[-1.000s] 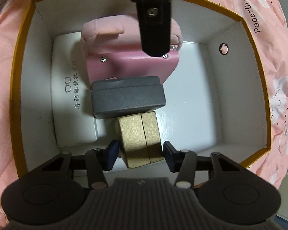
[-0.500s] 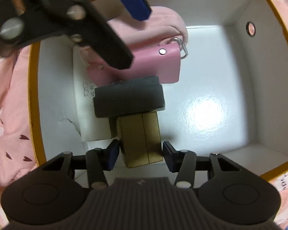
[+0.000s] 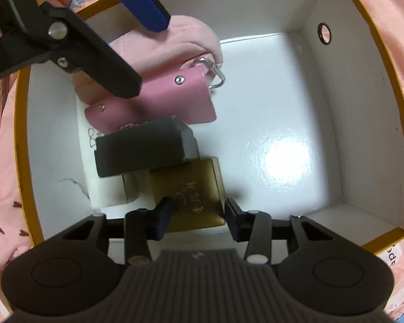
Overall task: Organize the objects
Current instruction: 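Push the gold box against the gray box with the right gripper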
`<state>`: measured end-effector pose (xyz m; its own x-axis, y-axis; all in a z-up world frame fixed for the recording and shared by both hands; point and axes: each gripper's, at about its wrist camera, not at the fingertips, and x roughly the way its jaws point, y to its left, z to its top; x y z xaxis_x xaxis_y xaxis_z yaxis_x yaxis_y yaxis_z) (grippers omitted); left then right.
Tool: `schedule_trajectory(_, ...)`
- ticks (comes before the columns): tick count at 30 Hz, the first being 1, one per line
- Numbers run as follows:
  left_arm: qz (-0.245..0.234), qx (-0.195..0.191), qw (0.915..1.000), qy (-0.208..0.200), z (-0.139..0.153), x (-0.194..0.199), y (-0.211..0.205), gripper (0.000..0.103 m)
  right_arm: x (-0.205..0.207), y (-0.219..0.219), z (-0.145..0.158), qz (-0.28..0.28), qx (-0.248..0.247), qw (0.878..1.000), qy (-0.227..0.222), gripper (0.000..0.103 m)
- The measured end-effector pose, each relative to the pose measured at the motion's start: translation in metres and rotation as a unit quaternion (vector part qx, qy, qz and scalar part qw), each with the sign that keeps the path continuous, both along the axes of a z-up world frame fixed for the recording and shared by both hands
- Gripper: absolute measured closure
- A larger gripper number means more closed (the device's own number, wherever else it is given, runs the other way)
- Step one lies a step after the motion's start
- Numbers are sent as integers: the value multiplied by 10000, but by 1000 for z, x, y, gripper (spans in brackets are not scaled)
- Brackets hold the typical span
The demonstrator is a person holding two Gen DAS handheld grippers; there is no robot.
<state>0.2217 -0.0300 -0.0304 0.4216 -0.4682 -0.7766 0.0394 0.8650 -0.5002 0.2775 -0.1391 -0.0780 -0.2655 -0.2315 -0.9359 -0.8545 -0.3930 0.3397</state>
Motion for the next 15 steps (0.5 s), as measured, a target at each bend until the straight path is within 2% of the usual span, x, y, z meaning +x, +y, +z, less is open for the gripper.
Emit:
schedule_trajectory(7, 33, -32, 10000, 20, 1, -1, 3, 49, -15, -11, 2, 259, -134, 9992, 264, 56)
schedule_trajectory(10, 15, 87, 10000, -10, 2, -5, 2, 49, -19, -16, 3, 137, -181, 9990, 394, 55)
schedule_trajectory(15, -84, 330, 9993, -174, 9, -15, -3, 49, -19, -20, 8, -141, -72, 9994, 301, 56)
